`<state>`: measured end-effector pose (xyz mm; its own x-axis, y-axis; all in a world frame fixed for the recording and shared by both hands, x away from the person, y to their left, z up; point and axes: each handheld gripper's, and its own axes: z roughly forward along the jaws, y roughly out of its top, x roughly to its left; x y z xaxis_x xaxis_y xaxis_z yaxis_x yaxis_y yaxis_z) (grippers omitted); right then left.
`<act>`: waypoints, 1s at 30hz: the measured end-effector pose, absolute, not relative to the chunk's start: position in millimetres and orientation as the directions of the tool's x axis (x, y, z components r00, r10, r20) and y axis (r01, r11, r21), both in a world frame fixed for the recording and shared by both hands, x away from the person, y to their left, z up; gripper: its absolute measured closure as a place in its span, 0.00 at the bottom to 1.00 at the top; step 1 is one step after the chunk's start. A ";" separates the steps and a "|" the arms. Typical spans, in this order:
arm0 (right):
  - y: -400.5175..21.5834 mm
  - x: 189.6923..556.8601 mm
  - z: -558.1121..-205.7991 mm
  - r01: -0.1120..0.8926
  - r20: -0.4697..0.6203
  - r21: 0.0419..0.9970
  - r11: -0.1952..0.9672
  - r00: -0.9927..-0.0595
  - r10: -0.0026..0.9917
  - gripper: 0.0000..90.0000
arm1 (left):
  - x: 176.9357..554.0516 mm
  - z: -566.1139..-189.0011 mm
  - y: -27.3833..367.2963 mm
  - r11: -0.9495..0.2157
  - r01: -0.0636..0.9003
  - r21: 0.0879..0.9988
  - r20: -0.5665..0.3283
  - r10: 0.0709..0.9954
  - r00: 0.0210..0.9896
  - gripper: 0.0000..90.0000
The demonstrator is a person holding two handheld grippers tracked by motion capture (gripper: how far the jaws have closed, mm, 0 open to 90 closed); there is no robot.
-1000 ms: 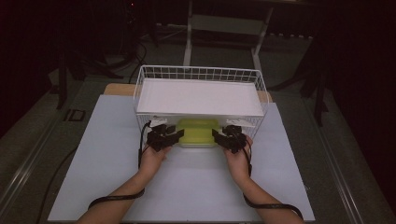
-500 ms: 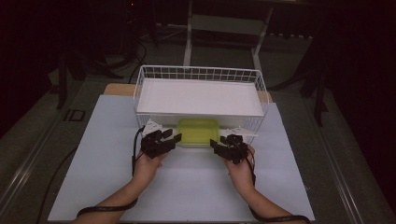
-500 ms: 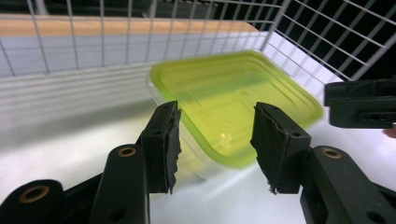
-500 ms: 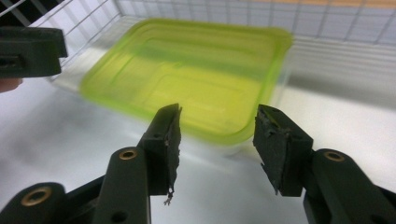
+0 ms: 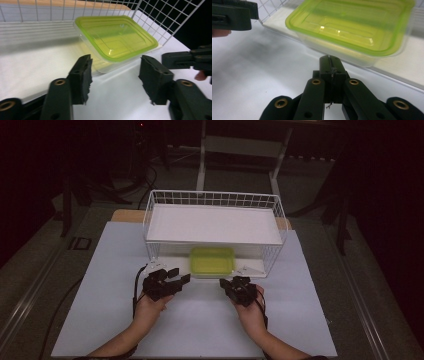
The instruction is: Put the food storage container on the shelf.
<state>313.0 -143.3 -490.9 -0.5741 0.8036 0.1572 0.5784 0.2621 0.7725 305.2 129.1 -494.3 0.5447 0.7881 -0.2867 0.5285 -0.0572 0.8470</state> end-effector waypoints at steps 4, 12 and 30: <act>-136.9 314.9 -497.6 0.582 0.154 0.763 0.281 -0.585 0.796 1.00 | 301.1 -496.9 130.2 -0.071 0.505 0.860 -0.270 0.776 0.570 0.42; -122.8 326.0 -510.5 0.596 0.147 0.743 0.306 -0.590 0.794 1.00 | 297.3 -505.8 129.5 -0.108 0.431 0.896 -0.216 0.740 0.636 0.15; -111.0 366.0 -516.5 0.616 0.156 0.745 0.256 -0.534 0.831 1.00 | 296.3 -511.3 127.0 -0.143 0.406 0.902 -0.156 0.770 0.618 0.02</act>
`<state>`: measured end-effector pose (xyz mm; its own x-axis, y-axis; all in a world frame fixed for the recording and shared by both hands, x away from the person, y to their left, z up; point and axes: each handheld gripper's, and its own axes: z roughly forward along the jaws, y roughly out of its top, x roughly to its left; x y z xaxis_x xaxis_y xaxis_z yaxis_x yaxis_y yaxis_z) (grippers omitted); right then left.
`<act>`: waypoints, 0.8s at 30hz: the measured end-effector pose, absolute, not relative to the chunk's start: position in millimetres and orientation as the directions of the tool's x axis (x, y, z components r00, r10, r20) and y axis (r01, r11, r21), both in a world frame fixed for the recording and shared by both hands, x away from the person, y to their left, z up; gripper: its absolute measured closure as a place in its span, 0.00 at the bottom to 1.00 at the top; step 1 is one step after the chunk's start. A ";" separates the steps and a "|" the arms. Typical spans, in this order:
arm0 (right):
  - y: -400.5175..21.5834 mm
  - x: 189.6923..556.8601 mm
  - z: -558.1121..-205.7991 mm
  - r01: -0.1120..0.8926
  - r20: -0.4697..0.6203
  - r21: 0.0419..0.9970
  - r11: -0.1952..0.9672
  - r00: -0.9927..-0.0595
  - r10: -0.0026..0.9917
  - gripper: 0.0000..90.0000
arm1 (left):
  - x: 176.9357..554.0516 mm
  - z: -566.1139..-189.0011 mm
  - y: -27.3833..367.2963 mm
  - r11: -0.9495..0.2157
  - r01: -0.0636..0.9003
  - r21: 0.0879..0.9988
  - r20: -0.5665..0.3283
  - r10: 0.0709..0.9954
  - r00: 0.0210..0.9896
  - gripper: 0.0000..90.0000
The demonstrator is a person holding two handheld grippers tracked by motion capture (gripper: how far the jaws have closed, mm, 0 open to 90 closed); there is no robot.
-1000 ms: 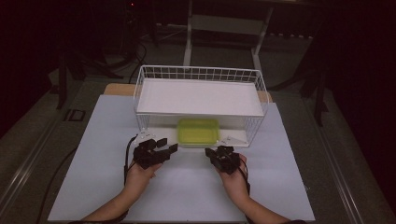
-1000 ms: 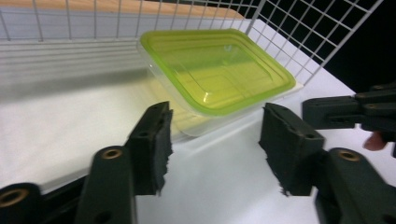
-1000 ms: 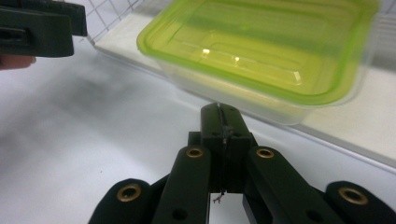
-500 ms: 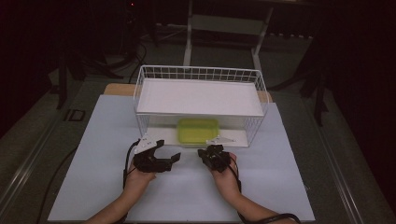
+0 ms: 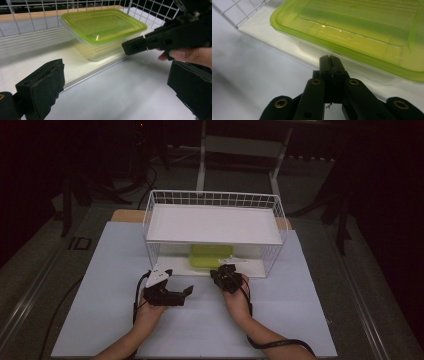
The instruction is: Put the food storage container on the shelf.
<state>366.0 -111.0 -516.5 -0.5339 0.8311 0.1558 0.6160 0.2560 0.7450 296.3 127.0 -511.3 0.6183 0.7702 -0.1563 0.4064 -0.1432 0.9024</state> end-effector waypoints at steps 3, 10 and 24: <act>-108.7 372.4 -517.5 0.602 0.127 0.754 0.265 -0.529 0.839 1.00 | 296.3 -513.1 126.8 -0.144 0.409 0.901 -0.157 0.771 0.617 0.02; -107.7 386.0 -519.1 0.610 0.138 0.754 0.243 -0.509 0.849 1.00 | 295.6 -514.3 125.6 -0.161 0.401 0.902 -0.140 0.769 0.624 0.02; -103.4 400.0 -520.8 0.628 0.144 0.747 0.219 -0.474 0.869 0.98 | 294.9 -515.4 125.3 -0.165 0.397 0.903 -0.135 0.768 0.626 0.02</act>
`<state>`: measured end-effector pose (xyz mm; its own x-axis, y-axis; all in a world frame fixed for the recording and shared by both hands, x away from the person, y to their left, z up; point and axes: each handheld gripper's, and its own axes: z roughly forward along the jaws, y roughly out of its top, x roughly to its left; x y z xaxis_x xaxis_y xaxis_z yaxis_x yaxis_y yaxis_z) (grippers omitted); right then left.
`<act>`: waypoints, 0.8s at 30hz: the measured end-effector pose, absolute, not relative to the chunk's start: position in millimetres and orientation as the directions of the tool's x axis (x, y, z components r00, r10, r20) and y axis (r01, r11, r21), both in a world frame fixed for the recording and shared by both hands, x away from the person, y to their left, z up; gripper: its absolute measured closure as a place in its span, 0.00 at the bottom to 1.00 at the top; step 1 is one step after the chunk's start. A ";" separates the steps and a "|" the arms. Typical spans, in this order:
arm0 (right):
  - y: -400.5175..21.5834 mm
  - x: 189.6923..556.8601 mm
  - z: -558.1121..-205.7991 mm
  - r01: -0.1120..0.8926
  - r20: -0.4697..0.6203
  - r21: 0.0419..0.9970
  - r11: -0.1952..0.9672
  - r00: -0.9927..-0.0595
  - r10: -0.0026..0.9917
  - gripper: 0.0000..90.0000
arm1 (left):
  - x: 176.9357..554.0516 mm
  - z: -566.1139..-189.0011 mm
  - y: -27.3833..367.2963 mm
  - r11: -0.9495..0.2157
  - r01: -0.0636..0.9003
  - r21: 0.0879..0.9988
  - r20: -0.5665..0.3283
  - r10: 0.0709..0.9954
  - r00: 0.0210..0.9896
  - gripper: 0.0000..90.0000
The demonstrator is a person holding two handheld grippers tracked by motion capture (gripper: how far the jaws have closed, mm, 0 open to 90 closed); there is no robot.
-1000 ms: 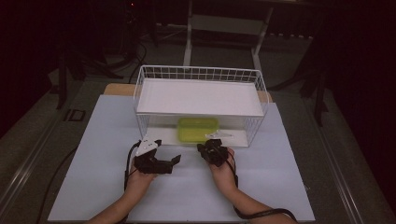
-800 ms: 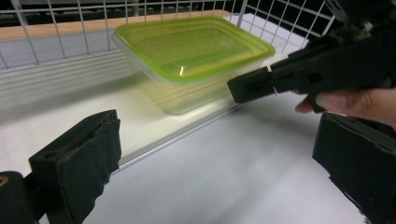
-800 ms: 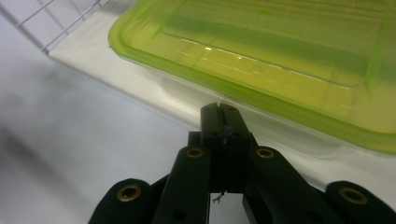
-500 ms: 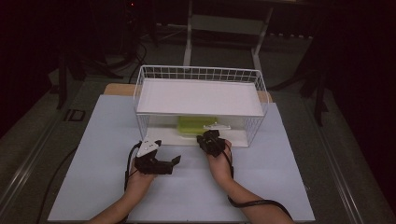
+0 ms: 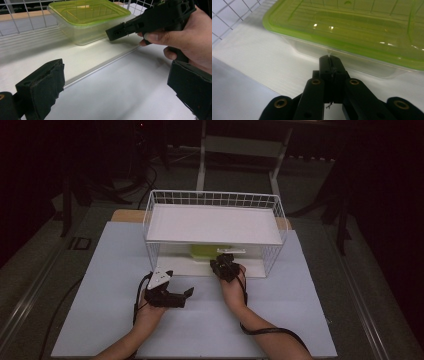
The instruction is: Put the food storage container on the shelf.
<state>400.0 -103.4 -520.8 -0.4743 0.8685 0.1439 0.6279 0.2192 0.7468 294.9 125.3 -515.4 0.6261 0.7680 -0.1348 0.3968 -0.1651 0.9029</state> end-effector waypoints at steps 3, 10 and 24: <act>-104.5 398.1 -521.6 0.619 0.147 0.752 0.226 -0.492 0.858 0.97 | 294.5 -514.6 124.9 -0.161 0.394 0.905 -0.137 0.766 0.628 0.02; -109.0 373.4 -509.8 0.574 0.126 0.778 0.256 -0.542 0.831 0.93 | 292.7 -510.8 123.4 -0.151 0.374 0.915 -0.129 0.770 0.625 0.02; -128.0 324.0 -478.6 0.494 0.095 0.817 0.299 -0.626 0.774 0.57 | 292.3 -491.8 113.3 -0.143 0.357 0.923 -0.170 0.680 0.713 0.02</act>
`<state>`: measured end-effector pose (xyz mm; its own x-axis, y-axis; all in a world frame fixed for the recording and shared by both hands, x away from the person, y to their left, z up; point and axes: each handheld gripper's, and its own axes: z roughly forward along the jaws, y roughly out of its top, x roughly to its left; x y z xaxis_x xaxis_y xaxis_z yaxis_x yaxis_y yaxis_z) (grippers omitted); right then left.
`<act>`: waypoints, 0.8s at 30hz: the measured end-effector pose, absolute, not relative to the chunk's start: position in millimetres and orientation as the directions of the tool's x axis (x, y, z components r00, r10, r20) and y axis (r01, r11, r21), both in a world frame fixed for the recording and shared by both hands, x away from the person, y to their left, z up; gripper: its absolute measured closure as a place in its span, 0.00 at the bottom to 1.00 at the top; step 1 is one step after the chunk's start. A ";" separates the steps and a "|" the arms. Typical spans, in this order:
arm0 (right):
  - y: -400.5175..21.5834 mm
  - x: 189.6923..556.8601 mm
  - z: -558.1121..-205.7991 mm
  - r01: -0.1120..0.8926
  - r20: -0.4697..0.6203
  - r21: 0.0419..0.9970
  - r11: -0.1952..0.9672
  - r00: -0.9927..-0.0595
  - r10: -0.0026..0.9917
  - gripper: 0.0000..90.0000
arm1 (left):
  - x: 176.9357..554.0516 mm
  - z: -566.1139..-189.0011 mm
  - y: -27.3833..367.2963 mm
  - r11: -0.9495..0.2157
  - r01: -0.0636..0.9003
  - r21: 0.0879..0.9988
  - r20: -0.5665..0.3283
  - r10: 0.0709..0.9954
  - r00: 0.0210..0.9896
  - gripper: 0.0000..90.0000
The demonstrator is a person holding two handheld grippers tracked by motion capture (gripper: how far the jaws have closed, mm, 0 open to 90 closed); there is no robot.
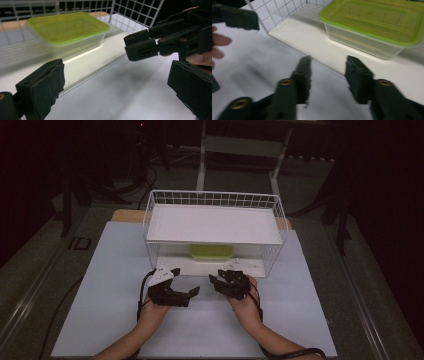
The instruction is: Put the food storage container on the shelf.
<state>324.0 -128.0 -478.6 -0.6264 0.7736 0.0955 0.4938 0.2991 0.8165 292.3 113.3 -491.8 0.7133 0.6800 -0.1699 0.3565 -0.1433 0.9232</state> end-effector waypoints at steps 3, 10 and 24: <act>-132.4 316.3 -473.4 0.481 0.107 0.827 0.290 -0.641 0.760 0.49 | 288.4 -487.0 111.8 -0.152 0.349 0.925 -0.168 0.659 0.733 0.02; -142.3 304.8 -465.9 0.473 0.129 0.839 0.271 -0.655 0.744 0.35 | 279.1 -480.0 112.7 -0.191 0.340 0.921 -0.158 0.615 0.772 0.02; -167.9 291.7 -466.6 0.470 0.148 0.838 0.278 -0.685 0.713 0.21 | 261.8 -471.5 129.2 -0.204 0.320 0.925 -0.159 0.558 0.815 0.02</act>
